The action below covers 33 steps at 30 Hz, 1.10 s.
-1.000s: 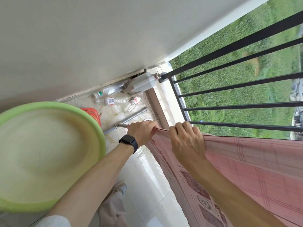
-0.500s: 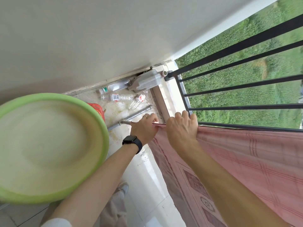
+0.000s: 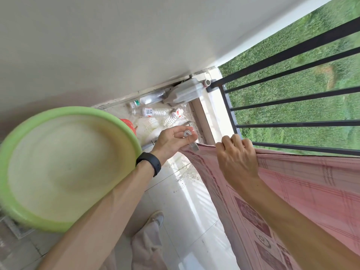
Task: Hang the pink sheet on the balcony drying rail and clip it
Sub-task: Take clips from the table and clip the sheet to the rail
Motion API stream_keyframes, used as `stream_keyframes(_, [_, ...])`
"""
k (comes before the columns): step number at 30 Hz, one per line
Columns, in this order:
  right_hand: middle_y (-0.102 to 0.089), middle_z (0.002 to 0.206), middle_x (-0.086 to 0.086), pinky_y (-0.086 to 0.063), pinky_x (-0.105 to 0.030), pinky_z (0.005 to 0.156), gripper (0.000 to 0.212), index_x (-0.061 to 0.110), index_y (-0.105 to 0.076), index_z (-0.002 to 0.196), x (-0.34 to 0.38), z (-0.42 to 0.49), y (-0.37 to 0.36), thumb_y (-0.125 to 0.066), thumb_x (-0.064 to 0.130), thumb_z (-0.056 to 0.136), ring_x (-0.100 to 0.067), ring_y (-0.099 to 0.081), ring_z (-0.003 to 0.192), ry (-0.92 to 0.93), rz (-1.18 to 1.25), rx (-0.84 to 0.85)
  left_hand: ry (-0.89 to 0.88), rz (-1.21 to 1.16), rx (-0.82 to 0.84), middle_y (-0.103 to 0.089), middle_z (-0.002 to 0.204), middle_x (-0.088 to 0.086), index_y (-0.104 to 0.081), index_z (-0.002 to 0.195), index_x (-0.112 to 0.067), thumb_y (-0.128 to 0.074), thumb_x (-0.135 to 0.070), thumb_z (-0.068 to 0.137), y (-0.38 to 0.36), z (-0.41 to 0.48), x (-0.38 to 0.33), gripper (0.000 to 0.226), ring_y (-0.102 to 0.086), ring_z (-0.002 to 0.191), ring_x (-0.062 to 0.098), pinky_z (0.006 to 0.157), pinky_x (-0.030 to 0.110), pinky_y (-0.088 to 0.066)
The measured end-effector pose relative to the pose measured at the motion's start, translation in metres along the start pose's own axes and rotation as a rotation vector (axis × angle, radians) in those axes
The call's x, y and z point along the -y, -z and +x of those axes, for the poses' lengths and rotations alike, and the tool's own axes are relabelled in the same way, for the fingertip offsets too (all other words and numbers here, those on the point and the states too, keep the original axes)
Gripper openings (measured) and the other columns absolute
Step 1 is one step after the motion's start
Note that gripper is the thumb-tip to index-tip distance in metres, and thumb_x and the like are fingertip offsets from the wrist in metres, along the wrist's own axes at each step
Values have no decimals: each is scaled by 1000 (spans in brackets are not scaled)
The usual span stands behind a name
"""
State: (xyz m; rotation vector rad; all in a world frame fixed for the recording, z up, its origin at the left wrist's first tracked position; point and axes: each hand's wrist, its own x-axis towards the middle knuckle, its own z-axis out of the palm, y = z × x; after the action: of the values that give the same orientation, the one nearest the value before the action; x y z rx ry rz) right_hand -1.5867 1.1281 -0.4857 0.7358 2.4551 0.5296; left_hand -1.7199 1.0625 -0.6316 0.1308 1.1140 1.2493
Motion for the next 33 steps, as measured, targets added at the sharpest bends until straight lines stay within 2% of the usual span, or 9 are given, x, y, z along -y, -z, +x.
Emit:
stream_keyframes(3, [-62,75,-11,-42,-39,63,10,3,-64,73,3,2,1,-60,-6,71,-29,-53,71,-63,55,10,-25,41,-24,-72,100,11,-74,103,-14,-89,-22,71,9,-2,-5,36,-70,92,22,79,33,-60])
stream_keyframes(7, [-63,74,-12,-42,-38,60,10,2,-66,71,5,7,5,-66,-8,69,-29,-54,69,-147,99,68,-52,191,-6,-67,91,-1,-73,105,-9,-88,-16,71,14,-6,-15,38,-63,80,6,69,14,-53])
stream_keyframes(9, [-63,74,-11,-42,-37,60,10,2,-68,72,6,9,5,-66,-7,70,-30,-54,70,-162,92,90,-107,279,7,-67,90,-6,-75,103,-16,-90,-23,68,13,-8,-19,39,-62,78,-1,69,9,-49])
stream_keyframes(13, [-62,72,-10,-40,-36,57,11,3,-67,71,4,9,4,-64,-7,71,-29,-53,68,-156,84,66,-187,366,-28,-75,80,-12,-79,85,-32,-95,-35,55,4,-11,-29,35,-70,78,2,75,14,-54])
stream_keyframes(18, [-64,74,-9,-41,-36,57,13,4,-69,74,4,10,3,-57,0,76,-29,-55,70,-159,101,39,-206,354,30,-75,73,-13,-80,83,-27,-95,-30,56,-15,-6,-29,32,-71,74,3,74,18,-56])
stream_keyframes(21, [-62,72,-9,-37,-35,57,10,4,-68,73,3,11,1,-59,4,76,-29,-55,69,-177,120,19,-158,319,74,-73,68,-17,-79,81,-26,-95,-25,57,-27,-2,-22,29,-68,68,-4,70,13,-53])
stream_keyframes(26, [-63,73,-7,-41,-36,58,5,6,-68,73,2,9,-3,-66,1,75,-28,-55,69,-198,121,32,-72,286,152,-77,92,-7,-80,93,-30,-94,-31,59,-32,15,-8,37,-73,90,9,92,37,-57])
stream_keyframes(29, [-63,74,-7,-42,-38,60,8,7,-67,72,2,9,-5,-64,0,73,-28,-55,70,-187,120,6,-100,369,214,-72,116,-9,-71,117,-37,-88,-34,69,-27,17,-12,51,-64,110,1,98,34,-53])
stream_keyframes(33, [-67,88,-10,-43,-38,65,20,8,-70,87,6,4,-4,-56,2,73,-30,-58,78,-82,184,-187,-58,407,269,-57,135,4,-43,146,-33,-80,-20,81,-34,5,-27,76,-59,121,17,99,32,-51])
